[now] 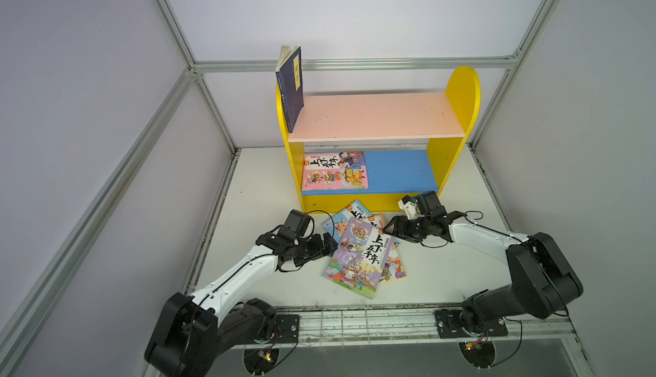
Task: Stacking books/files
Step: Move the book among the books.
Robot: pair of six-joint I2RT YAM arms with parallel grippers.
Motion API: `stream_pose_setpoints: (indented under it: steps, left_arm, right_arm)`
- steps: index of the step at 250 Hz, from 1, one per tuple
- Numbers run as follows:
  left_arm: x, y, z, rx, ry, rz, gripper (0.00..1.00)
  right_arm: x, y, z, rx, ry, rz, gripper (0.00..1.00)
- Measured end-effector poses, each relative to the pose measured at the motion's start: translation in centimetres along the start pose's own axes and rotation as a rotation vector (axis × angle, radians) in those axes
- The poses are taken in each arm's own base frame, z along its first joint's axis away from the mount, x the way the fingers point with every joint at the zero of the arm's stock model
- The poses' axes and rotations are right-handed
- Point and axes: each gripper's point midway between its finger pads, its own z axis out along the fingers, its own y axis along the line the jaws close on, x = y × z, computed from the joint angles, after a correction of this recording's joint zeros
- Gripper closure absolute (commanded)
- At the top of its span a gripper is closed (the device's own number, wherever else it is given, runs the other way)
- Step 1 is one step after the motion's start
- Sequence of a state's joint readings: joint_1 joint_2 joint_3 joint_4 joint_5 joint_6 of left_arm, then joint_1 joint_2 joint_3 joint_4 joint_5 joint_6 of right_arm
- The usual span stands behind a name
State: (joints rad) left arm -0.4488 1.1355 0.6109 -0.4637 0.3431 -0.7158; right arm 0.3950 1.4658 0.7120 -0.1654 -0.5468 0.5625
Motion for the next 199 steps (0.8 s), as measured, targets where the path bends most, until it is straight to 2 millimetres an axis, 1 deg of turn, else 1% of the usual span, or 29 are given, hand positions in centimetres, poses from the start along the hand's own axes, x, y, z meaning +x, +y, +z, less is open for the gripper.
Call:
stream_pose_setpoints:
  steps: [28,46,47,52,104,127,160,199]
  left_arm:
    - [1.0,-0.5,0.8,-0.005,0.038,0.032,0.0]
    - [1.2,-0.5,1.0,-0.009,0.05,0.035,0.0]
    - [1.2,-0.5,1.0,-0.009,0.05,0.035,0.0]
    - [1.3,-0.5,1.1,-0.011,0.053,0.032,0.0]
    - [1.7,0.1,1.4,-0.029,0.058,0.02,0.0]
    - [2.1,0.5,1.6,-0.034,0.073,0.015,0.03]
    - [3.4,1.0,2.1,-0.032,0.126,0.001,0.07]
    - [4.3,0.8,2.0,0.0,0.158,-0.001,0.15]
  right_arm:
    - [0.2,0.8,0.2,-0.007,0.008,-0.02,0.37]
    - [0.2,1.2,0.2,-0.012,0.01,-0.032,0.37]
    - [0.1,1.3,0.2,-0.012,0.01,-0.033,0.39]
    - [0.2,1.4,0.2,-0.011,0.011,-0.036,0.4]
    - [0.3,1.3,0.2,0.005,0.017,-0.036,0.43]
    - [0.3,1.4,0.2,0.007,0.019,-0.035,0.44]
    - [0.5,1.3,0.4,0.012,0.027,-0.036,0.47]
    - [0.8,1.2,0.9,0.017,0.043,-0.034,0.49]
